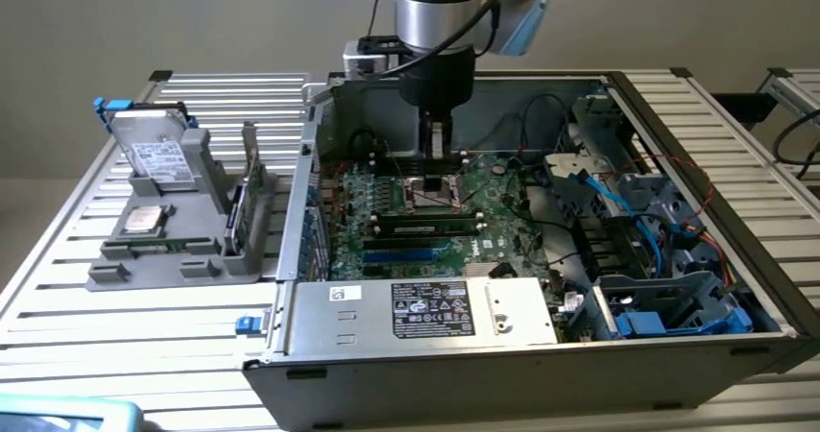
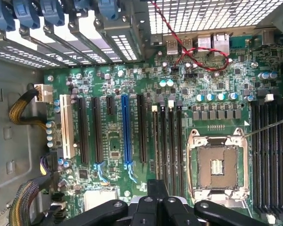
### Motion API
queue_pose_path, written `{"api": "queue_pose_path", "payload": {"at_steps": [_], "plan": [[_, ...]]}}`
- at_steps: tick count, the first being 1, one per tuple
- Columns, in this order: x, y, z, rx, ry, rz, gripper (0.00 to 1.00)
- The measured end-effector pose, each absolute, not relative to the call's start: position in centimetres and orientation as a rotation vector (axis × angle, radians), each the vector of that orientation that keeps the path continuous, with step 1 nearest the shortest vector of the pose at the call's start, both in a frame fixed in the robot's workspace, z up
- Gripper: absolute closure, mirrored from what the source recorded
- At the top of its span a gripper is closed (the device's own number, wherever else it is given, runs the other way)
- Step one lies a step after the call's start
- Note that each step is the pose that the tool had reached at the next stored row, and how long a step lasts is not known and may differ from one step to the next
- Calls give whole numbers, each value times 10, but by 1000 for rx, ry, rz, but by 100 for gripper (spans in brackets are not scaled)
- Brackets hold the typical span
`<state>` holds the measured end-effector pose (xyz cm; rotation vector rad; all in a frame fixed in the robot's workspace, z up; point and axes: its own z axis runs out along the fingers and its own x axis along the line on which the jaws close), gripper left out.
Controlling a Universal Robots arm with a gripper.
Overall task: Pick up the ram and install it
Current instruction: 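Press down the ram until it locks into place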
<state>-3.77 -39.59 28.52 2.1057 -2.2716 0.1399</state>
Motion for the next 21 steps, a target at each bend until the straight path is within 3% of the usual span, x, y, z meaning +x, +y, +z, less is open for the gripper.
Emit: {"api": "queue_pose_path", "payload": {"at_steps": [12, 21], "plan": [[-38, -398, 289, 2001, -2373, 47, 89], [-38, -398, 290, 1840, -2495, 39, 89]]}}
